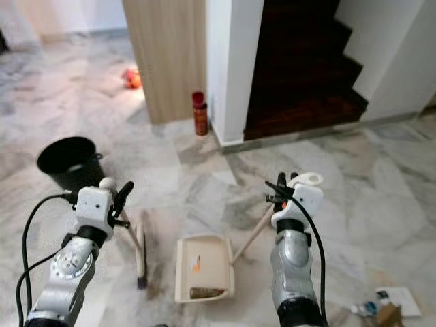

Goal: Sweep floor

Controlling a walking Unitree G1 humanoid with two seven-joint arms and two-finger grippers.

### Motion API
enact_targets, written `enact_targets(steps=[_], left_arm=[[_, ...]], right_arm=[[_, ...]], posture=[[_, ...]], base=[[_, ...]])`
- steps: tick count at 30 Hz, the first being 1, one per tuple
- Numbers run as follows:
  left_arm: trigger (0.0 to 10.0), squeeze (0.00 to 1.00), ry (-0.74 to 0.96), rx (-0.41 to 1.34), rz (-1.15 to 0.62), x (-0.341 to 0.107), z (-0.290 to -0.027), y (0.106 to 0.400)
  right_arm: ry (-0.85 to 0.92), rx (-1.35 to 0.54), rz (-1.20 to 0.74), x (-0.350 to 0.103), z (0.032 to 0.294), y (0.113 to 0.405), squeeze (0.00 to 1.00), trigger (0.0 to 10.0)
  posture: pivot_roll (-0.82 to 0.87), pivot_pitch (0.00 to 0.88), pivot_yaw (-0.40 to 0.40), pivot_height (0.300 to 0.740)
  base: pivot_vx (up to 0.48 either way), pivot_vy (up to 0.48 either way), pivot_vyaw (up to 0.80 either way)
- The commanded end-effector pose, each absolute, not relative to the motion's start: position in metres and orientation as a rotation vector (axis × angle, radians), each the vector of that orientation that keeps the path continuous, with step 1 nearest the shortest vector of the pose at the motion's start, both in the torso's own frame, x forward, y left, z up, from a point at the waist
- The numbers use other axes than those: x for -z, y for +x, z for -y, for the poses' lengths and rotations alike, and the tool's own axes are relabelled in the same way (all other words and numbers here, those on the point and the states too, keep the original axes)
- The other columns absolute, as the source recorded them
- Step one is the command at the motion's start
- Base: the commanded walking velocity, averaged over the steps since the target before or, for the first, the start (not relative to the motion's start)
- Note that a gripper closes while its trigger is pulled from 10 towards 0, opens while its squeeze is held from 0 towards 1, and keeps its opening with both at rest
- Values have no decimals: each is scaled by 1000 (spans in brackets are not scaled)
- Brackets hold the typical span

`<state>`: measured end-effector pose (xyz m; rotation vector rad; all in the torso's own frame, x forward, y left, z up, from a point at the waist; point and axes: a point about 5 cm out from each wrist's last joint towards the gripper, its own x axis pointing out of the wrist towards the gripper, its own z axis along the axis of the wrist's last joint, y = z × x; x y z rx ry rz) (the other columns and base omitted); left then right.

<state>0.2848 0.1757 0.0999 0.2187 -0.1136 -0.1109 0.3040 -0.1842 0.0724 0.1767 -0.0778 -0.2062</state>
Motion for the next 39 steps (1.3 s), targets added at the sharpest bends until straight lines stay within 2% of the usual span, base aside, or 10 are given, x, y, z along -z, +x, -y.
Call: enact_targets(steps=[1, 5, 39], left_arm=[[10000, 0, 215, 101, 149, -108, -177, 287], [10000, 0, 210, 97, 145, -107, -177, 287], [10000, 0, 202, 101, 140, -106, -175, 286]], right_arm=[[188, 196, 123, -82, 183, 308, 0, 10000], [198, 200, 115, -81, 184, 308, 0, 10000], [217, 186, 103, -80, 182, 310, 0, 10000]], posture=[[12, 35, -24, 740], [12, 35, -24, 740], [13, 14, -29, 740]], base=[[0, 0, 0], [0, 63, 0], [0, 311, 0]])
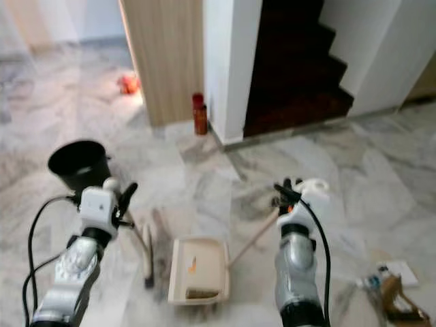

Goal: Sweep floor

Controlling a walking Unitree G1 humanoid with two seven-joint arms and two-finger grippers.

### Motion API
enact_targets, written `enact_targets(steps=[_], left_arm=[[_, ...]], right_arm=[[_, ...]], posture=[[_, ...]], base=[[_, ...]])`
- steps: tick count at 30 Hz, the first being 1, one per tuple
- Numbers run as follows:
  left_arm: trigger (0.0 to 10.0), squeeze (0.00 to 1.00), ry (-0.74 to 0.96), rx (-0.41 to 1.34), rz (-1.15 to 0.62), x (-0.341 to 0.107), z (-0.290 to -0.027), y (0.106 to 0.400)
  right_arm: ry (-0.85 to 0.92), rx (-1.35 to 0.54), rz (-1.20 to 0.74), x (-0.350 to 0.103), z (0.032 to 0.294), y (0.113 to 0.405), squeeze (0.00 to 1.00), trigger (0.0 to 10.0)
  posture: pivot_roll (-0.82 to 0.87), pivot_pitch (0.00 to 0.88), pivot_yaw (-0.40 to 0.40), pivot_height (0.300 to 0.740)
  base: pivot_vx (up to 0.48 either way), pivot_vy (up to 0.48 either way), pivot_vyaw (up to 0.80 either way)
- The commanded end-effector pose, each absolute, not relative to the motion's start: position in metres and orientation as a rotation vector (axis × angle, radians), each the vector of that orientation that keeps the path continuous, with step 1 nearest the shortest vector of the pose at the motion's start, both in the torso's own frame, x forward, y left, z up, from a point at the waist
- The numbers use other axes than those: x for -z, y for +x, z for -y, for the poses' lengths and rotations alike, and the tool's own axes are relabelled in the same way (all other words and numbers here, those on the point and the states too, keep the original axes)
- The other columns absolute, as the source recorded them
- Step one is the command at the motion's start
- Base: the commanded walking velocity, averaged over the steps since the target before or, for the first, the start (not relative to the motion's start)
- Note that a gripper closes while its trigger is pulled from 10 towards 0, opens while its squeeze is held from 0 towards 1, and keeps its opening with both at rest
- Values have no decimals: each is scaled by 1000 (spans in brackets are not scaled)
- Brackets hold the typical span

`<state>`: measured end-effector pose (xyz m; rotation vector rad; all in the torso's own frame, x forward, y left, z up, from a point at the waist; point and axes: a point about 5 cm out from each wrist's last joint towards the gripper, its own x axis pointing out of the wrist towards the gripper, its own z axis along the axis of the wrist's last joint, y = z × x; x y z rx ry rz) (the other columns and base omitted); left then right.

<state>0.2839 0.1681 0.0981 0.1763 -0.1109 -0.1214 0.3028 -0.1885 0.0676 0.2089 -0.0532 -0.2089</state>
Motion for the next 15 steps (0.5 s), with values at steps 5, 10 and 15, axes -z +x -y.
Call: enact_targets(steps=[5, 10, 15], left_arm=[[10000, 0, 201, 103, 139, -106, -175, 286], [10000, 0, 200, 103, 136, -106, -175, 285], [10000, 0, 201, 103, 136, -106, -175, 285]], right_arm=[[213, 183, 104, -80, 182, 310, 0, 10000], [202, 182, 106, -80, 181, 310, 0, 10000], [197, 180, 108, -80, 181, 310, 0, 10000]], posture=[[14, 17, -29, 740], [15, 22, -29, 740], [15, 22, -29, 740]], base=[[0, 311, 0], [0, 311, 0], [0, 310, 0]])
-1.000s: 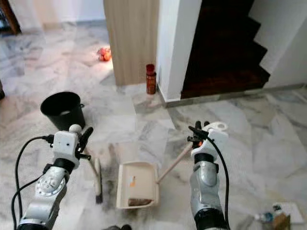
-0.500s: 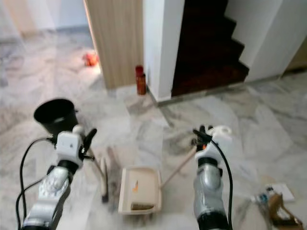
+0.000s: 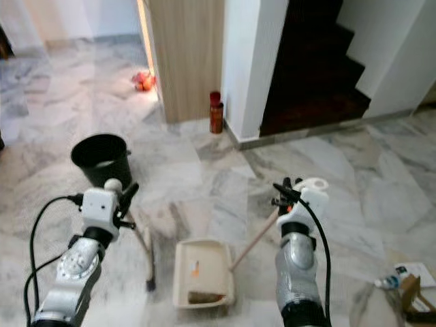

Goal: Sweep floor

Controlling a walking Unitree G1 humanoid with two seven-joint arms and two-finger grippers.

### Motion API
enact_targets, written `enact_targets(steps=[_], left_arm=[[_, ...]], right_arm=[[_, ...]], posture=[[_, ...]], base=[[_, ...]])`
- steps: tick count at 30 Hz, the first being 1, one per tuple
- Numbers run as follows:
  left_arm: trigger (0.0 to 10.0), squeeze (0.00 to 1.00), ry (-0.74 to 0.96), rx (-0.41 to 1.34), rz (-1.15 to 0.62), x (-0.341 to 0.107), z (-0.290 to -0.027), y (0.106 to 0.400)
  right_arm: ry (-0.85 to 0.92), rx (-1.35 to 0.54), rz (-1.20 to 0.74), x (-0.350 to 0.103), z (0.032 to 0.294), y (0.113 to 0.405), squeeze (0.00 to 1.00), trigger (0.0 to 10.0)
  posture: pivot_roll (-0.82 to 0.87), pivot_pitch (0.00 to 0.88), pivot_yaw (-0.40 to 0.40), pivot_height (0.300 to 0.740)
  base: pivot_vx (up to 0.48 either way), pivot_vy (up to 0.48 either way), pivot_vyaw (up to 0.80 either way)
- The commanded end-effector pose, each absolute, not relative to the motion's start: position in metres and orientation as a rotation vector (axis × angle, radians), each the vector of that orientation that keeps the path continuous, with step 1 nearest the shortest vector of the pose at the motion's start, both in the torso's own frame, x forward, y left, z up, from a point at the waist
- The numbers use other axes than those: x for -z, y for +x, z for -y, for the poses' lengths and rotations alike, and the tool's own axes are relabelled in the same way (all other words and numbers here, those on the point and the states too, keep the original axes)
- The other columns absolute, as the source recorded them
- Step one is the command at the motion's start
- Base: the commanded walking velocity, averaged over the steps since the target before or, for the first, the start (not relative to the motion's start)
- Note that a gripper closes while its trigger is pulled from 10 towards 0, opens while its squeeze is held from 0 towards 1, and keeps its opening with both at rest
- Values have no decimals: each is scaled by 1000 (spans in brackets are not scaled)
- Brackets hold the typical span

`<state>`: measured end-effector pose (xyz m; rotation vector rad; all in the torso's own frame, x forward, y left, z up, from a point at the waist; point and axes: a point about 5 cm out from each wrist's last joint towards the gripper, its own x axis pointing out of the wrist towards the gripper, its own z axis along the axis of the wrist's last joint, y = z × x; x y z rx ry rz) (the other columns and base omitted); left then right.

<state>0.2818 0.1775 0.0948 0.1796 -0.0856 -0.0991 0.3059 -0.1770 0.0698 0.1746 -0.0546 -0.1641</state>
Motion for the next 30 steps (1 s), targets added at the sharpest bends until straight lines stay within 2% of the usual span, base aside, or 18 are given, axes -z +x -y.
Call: enact_targets(steps=[1, 12, 18, 30], left_arm=[[10000, 0, 201, 102, 137, -106, -176, 285], [10000, 0, 203, 101, 135, -107, -176, 285], [10000, 0, 205, 100, 134, -107, -177, 285], [10000, 0, 211, 95, 138, -108, -178, 286]], right_arm=[[197, 179, 109, -81, 180, 310, 0, 10000], [196, 175, 109, -81, 179, 310, 0, 10000], [196, 174, 109, -81, 179, 310, 0, 10000], [205, 173, 103, -79, 178, 309, 0, 10000]], posture=[[16, 27, -29, 740], [17, 29, -29, 740], [18, 30, -28, 740], [20, 33, -26, 740]], base=[[0, 307, 0], [0, 310, 0], [0, 310, 422], [0, 274, 0]])
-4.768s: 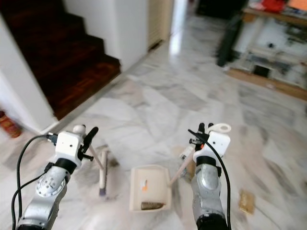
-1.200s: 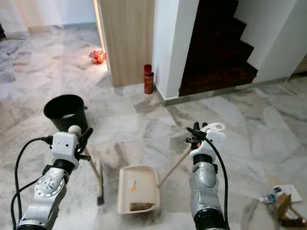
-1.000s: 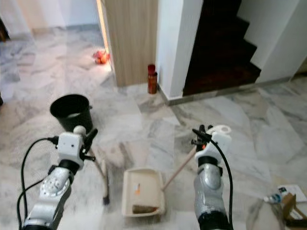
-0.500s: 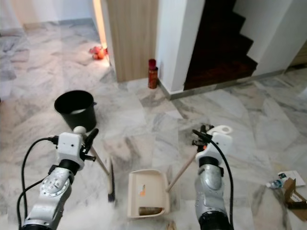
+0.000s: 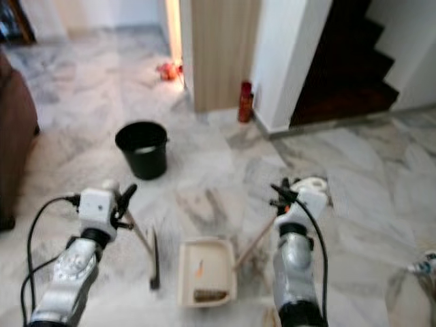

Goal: Sweep floor

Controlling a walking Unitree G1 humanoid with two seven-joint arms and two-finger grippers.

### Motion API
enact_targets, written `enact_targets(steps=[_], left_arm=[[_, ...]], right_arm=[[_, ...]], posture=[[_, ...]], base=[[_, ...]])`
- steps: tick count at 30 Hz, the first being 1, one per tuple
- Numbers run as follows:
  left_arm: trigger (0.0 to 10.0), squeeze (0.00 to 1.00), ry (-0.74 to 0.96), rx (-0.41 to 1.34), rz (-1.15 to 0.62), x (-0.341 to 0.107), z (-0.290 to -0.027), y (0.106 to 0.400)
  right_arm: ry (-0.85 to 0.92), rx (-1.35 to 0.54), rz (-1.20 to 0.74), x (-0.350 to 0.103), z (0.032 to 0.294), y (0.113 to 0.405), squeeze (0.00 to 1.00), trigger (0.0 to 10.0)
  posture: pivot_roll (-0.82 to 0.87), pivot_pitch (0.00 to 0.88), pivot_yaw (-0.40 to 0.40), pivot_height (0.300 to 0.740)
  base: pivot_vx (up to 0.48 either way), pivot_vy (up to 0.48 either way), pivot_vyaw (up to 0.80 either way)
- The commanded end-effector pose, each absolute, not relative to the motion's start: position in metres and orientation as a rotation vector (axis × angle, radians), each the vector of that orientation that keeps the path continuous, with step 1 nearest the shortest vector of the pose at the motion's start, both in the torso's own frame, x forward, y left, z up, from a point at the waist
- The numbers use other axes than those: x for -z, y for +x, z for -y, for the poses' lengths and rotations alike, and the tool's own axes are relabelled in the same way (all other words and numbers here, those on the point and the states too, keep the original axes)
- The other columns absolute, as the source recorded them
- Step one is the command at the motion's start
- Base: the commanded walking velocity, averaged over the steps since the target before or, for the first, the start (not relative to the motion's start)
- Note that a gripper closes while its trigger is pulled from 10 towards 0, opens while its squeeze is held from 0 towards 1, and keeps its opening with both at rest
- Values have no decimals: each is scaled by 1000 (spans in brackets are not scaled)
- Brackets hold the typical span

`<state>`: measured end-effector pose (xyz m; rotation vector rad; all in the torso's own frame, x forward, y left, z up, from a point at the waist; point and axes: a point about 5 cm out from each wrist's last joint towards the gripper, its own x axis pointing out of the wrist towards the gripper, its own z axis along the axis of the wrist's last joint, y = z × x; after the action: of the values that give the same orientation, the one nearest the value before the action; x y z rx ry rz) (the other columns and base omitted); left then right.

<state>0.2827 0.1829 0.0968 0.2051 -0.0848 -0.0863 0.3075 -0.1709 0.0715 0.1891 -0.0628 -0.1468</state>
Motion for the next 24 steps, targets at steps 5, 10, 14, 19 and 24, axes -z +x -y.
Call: enact_targets(steps=[5, 10, 14, 19, 24], left_arm=[[10000, 0, 225, 101, 140, -107, -176, 286], [10000, 0, 210, 95, 141, -108, -176, 285], [10000, 0, 208, 96, 135, -108, -177, 286], [10000, 0, 217, 91, 127, -106, -177, 286], [10000, 0, 217, 91, 125, -106, -176, 286]], right_arm=[[204, 169, 104, -79, 178, 309, 0, 10000], [202, 166, 106, -79, 177, 309, 0, 10000], [198, 164, 109, -80, 177, 310, 0, 10000], [202, 159, 108, -80, 178, 310, 0, 10000], [200, 152, 104, -80, 177, 310, 0, 10000]], posture=[[20, 33, -26, 740], [20, 32, -25, 740], [20, 32, -25, 740], [18, 28, -27, 740], [16, 24, -27, 740]], base=[[0, 0, 0], [0, 0, 0], [0, 0, 0], [0, 0, 0], [97, 0, 0]])
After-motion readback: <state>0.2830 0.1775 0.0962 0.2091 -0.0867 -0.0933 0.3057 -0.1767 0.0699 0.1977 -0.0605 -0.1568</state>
